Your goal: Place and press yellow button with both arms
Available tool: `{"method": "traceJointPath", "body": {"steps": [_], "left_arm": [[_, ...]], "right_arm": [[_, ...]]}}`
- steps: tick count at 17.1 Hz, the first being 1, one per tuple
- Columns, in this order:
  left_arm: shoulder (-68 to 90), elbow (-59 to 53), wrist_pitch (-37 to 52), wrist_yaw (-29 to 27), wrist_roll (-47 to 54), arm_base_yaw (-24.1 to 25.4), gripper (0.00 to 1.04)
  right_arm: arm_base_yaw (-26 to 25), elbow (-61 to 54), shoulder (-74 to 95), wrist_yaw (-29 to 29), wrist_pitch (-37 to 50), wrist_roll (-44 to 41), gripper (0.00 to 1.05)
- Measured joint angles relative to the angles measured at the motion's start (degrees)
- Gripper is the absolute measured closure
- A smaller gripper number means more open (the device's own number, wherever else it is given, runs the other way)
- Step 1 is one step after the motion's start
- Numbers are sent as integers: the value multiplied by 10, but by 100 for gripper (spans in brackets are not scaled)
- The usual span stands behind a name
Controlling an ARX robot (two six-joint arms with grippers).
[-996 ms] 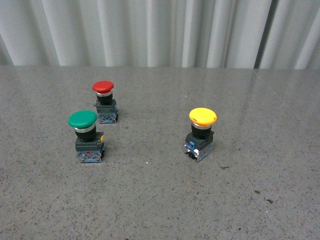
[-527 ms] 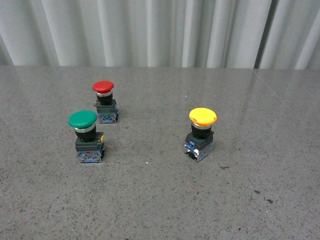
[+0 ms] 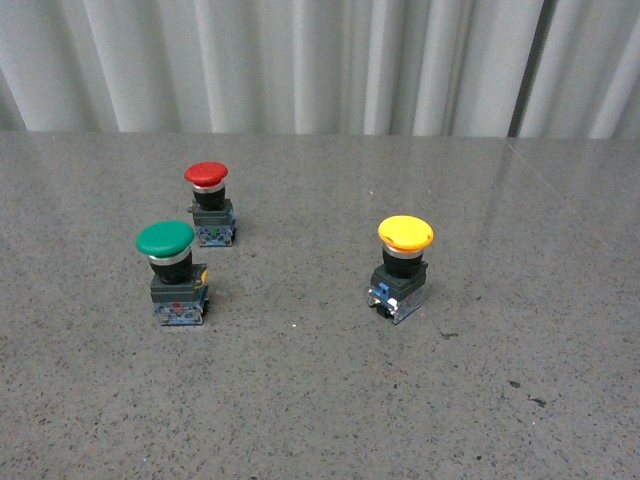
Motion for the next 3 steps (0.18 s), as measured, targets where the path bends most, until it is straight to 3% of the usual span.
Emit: {"method": "traceJointPath", "body": {"steps": [3], "left_arm": [[0, 0, 0, 0, 0, 0, 7]], "right_arm": [[0, 0, 0, 0, 0, 0, 6]]}}
